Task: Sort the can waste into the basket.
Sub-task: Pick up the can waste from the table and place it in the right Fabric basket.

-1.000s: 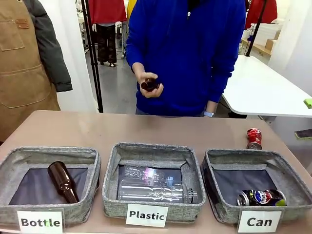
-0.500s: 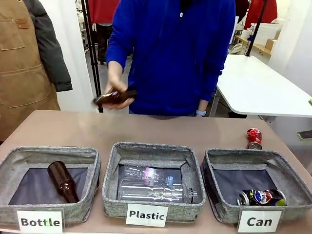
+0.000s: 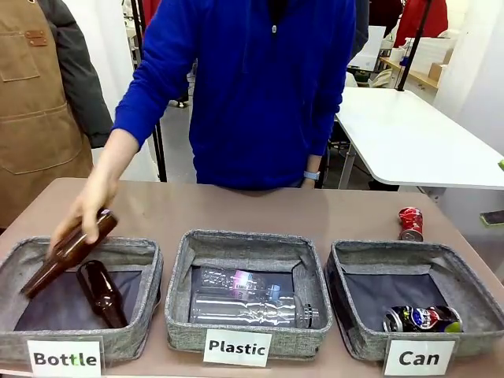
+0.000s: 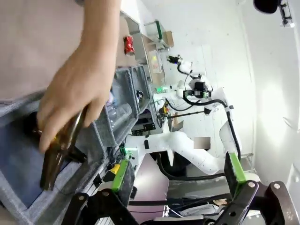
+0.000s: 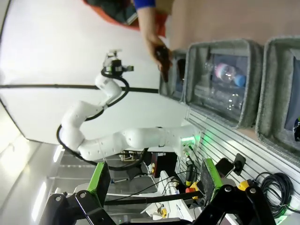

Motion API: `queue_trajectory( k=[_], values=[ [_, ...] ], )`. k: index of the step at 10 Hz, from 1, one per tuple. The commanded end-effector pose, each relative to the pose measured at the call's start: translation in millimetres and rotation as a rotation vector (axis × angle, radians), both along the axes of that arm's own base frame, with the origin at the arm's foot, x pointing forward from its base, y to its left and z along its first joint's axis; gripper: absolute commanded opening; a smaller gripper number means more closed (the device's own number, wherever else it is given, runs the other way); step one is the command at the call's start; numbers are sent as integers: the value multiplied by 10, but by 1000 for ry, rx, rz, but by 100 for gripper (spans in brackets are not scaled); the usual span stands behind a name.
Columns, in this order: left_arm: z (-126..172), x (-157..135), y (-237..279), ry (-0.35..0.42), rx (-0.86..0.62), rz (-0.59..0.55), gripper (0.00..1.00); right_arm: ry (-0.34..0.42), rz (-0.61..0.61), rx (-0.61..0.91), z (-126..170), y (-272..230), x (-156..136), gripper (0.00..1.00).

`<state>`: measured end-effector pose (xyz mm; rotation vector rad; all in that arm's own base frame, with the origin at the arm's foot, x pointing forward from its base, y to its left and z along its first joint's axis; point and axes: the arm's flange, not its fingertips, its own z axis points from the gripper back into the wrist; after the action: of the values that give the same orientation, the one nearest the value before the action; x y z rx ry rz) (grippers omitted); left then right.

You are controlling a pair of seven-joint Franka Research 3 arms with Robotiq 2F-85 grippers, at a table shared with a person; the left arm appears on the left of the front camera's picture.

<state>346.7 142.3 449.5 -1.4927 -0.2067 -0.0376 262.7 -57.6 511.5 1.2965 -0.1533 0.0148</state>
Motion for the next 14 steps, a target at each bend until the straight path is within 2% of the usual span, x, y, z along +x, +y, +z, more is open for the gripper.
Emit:
queue_trajectory(
  k=[1, 3, 5, 8, 9, 11, 12, 13, 14],
  values=[
    [242, -65, 508, 11, 44, 53, 100, -13, 17, 0, -1, -4, -28, 100],
    [322, -347, 1023, -14, 25, 99, 100, -13, 17, 0, -1, -4, -28, 100],
    [226, -538, 1329, -55, 26, 109, 100, -13, 17, 0, -1, -4, -28, 100],
    [106, -553, 1466, -78, -11, 117, 100, 0, 0, 1, 0, -3, -1, 100],
    [86, -511, 1405, -83, -13, 80, 100, -83, 23, -152, 153, 107, -71, 100],
    [30, -424, 1212, -78, 38, 43, 100, -119, -44, -366, 278, 244, 272, 100],
    [-16, -368, 1080, -56, 38, -24, 100, -151, -153, -496, 292, 256, 464, 100],
    [-65, -331, 924, -37, 70, -31, 100, -203, -246, -615, 305, 273, 607, 100],
    [-115, -243, 690, -32, 85, -58, 100, -276, -290, -738, 298, 309, 769, 100]
  ],
)
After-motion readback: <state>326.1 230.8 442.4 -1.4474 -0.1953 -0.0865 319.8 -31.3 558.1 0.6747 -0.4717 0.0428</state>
